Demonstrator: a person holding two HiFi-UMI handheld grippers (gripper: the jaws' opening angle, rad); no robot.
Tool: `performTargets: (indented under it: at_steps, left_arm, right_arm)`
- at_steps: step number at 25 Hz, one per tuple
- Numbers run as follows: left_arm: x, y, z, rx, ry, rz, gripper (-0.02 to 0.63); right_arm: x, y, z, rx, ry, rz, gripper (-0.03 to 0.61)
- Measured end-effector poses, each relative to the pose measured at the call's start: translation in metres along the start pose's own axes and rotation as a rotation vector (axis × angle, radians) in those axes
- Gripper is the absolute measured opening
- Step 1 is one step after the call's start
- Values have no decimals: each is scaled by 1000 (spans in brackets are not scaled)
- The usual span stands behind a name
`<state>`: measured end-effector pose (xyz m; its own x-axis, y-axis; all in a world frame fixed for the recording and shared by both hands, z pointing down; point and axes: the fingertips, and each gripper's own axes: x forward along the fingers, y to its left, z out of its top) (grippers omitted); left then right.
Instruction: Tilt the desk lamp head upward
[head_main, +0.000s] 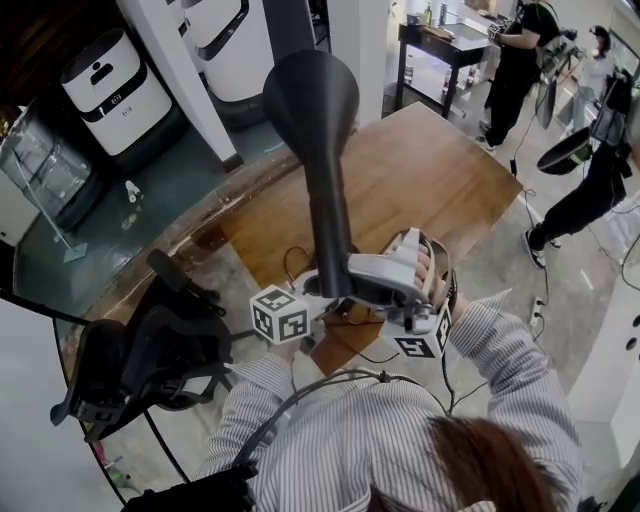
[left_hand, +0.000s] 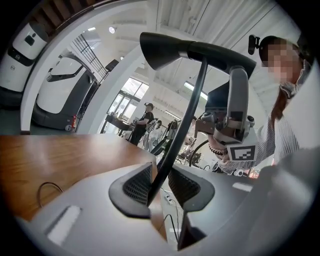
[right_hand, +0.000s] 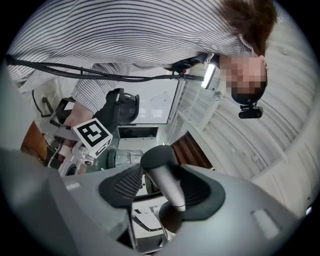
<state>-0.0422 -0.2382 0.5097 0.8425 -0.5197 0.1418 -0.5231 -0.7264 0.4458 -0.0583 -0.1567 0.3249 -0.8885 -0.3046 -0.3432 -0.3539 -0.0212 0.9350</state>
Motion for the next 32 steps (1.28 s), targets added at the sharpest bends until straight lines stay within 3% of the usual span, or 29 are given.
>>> performTargets:
  at_steps: [15, 32]
  left_arm:
    - [1, 0, 1, -10, 9, -12, 103]
    - [4, 0, 4, -15, 7, -24, 103]
  right_arm:
    - [-5, 10, -4, 79, 30, -33, 226]
    - [-6, 11, -9, 65, 68, -29, 230]
